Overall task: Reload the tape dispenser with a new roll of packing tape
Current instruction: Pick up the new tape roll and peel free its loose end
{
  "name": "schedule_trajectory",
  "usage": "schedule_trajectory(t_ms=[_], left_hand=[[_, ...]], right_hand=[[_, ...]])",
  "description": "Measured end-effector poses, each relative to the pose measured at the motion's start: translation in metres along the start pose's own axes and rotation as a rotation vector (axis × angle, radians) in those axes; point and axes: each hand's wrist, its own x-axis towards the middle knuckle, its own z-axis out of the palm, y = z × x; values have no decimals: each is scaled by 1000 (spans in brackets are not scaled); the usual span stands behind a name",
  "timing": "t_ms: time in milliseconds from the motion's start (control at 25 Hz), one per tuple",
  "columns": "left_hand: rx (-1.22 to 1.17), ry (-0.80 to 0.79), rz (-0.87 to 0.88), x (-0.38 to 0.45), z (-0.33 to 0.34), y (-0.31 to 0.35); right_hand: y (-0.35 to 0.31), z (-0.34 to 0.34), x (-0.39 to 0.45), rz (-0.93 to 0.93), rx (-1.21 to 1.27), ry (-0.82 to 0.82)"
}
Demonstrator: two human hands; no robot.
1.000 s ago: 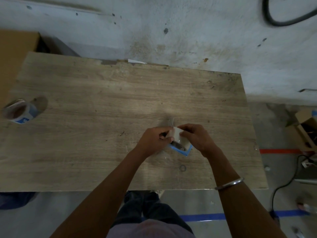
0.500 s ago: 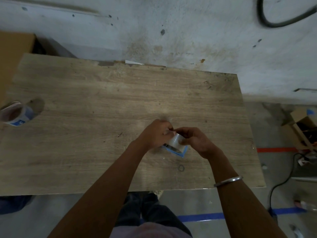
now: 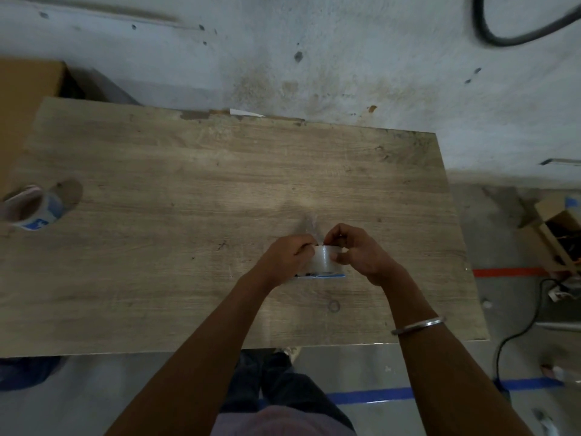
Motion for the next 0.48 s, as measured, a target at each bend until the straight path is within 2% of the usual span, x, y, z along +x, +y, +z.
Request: schedule_trajectory(t_ms=[240,360,480], left_hand=[[-2,140,40,-4,16,-5],[-70,172,-35,-5,18,-2],[30,170,5,-4,21,1]], right_hand=[[0,4,-2,-22,8,13],[2,3,-1,-34,0,11],[3,3,-1,-43,0,19]])
